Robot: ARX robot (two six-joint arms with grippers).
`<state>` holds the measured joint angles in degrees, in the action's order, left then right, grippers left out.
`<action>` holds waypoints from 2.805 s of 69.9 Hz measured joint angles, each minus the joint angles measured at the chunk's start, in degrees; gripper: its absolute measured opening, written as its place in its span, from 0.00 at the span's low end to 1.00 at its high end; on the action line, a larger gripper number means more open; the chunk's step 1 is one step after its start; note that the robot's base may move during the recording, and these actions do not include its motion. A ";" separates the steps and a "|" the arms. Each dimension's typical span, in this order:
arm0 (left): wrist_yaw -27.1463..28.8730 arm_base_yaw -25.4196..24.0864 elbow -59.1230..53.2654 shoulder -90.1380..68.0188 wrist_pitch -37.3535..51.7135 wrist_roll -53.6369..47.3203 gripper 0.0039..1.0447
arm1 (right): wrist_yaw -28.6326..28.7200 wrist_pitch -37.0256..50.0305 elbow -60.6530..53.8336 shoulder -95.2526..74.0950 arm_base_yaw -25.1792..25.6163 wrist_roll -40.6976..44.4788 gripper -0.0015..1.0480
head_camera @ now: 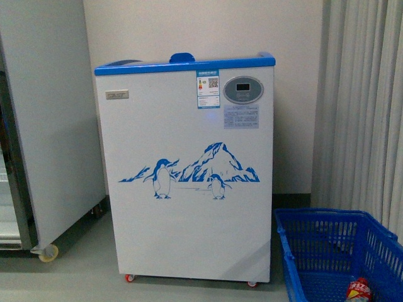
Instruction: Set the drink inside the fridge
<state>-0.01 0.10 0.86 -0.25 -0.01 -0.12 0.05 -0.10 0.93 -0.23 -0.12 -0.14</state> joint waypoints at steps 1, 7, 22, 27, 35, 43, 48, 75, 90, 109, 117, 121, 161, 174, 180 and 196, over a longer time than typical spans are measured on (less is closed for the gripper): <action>0.00 0.00 0.00 0.00 0.00 0.00 0.92 | 0.00 0.00 0.00 0.00 0.02 0.00 0.93; 0.00 0.00 0.00 0.00 0.00 0.00 0.92 | -0.02 0.00 0.00 0.00 0.02 0.00 0.93; -0.02 0.00 0.00 0.00 0.00 0.00 0.92 | -0.02 0.00 0.00 0.00 0.00 0.00 0.93; 0.00 0.00 0.00 0.00 0.00 0.00 0.92 | -0.02 0.00 0.00 0.00 0.00 0.00 0.93; -0.02 0.00 0.00 0.00 0.00 0.00 0.92 | -0.02 0.00 0.00 0.00 0.02 0.00 0.93; 0.00 0.00 0.00 0.00 0.00 0.00 0.92 | -0.02 0.00 0.00 0.00 0.00 0.00 0.93; 0.02 0.00 0.00 0.00 0.00 0.00 0.92 | -0.02 0.00 0.00 0.00 0.02 0.00 0.93; 0.02 0.00 0.00 0.00 0.00 0.00 0.92 | -0.02 0.00 0.00 0.02 0.02 0.00 0.93; 0.02 0.00 0.00 0.02 0.00 0.00 0.92 | -16.09 -12.41 5.86 -11.91 -1.42 -5.68 0.93; 0.00 0.00 0.00 0.00 0.00 0.00 0.92 | -16.48 14.12 16.11 -66.45 11.89 -8.39 0.93; 0.00 0.00 0.00 0.00 0.00 0.00 0.92 | -17.14 19.80 21.38 -83.78 13.60 -9.44 0.93; 0.00 0.00 0.00 0.00 0.00 0.00 0.92 | -18.01 22.29 24.41 -92.15 14.45 -9.57 0.93; 0.00 0.00 0.00 0.00 0.00 0.00 0.92 | -18.78 25.07 56.68 -145.63 18.43 -18.56 0.93; 0.00 0.00 0.00 0.00 0.00 0.00 0.92 | -18.91 21.68 63.71 -153.72 18.75 -20.94 0.93; 0.00 0.00 0.00 0.00 0.00 0.00 0.92 | -18.64 19.47 67.14 -156.71 19.10 -22.18 0.93; 0.00 0.00 0.00 0.00 0.00 0.00 0.92 | -19.17 13.40 74.64 -163.40 20.44 -23.69 0.93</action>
<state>-0.01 0.10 0.86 -0.25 -0.01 -0.12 -19.11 13.30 75.57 -163.63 20.32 -23.84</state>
